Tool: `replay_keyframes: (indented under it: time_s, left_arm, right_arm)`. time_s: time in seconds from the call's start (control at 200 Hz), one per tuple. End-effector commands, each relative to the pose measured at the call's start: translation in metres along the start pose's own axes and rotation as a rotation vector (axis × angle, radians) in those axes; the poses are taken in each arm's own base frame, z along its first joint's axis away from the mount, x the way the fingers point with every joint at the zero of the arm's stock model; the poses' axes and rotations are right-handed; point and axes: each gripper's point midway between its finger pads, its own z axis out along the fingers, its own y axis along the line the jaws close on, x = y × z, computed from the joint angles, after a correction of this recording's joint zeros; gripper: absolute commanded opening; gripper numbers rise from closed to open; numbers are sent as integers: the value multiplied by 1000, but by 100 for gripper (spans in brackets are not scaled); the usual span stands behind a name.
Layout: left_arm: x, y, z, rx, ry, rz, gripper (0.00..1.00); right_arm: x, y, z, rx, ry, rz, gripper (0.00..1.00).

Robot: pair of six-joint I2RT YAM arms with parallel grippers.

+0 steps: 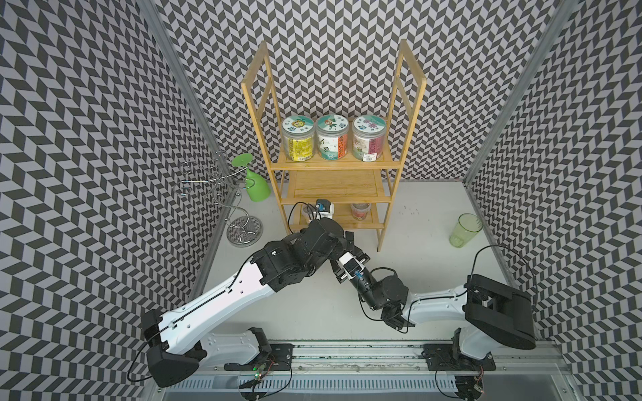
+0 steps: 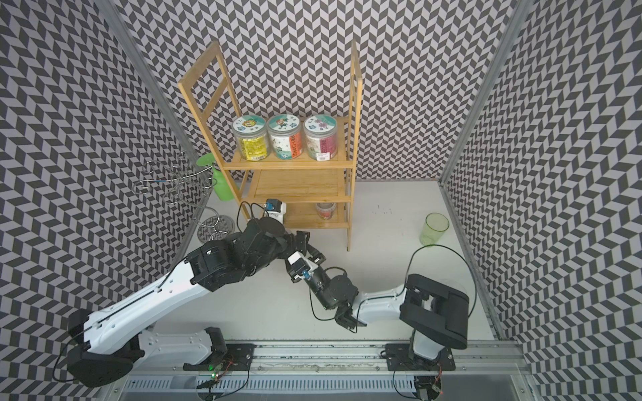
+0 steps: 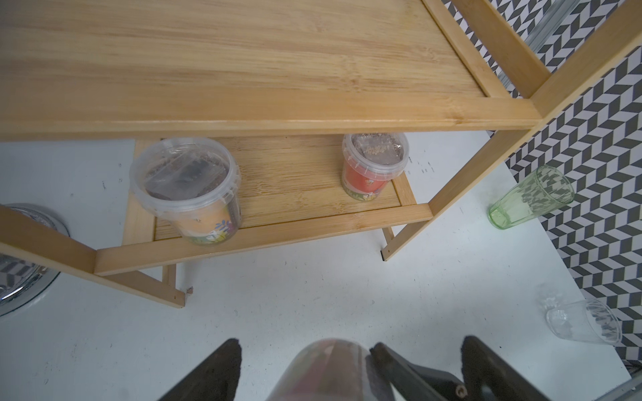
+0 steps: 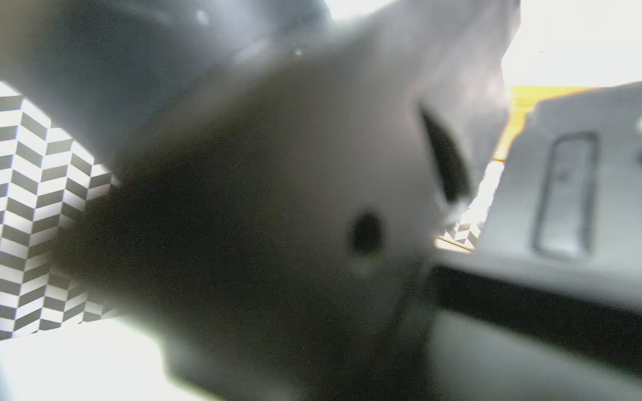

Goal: Place the seed container on the shelf
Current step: Pick up the seed jar at the center of the board.

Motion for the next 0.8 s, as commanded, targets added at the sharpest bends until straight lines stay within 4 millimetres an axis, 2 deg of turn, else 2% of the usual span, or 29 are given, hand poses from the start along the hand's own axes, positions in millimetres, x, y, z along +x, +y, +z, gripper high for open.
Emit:
replay_keyframes:
  time_s: [0.0,0.421,0.591,0.666,0.726,0.796]
  left_arm:
    - [-27,-1,-56,142,-80,-122,100]
    - [-30,18,-76,112,-111,-168,100]
    - [-33,18,-80,126,-130,-177,100]
    - [-35,15,-78,140,-142,-182,93]
    - [-34,14,-73,138,-149,-186,74]
    - [-34,15,-66,111,-152,-200,65]
  right_arm:
    - [25,-37,-9,148,76,97,51]
    - [24,-44,-14,169,83,99,50]
    - [25,-46,-14,172,87,96,50]
    - [24,-45,-14,169,84,96,50]
    - [24,-45,-13,168,82,97,50]
    - [23,-45,-13,169,82,94,50]
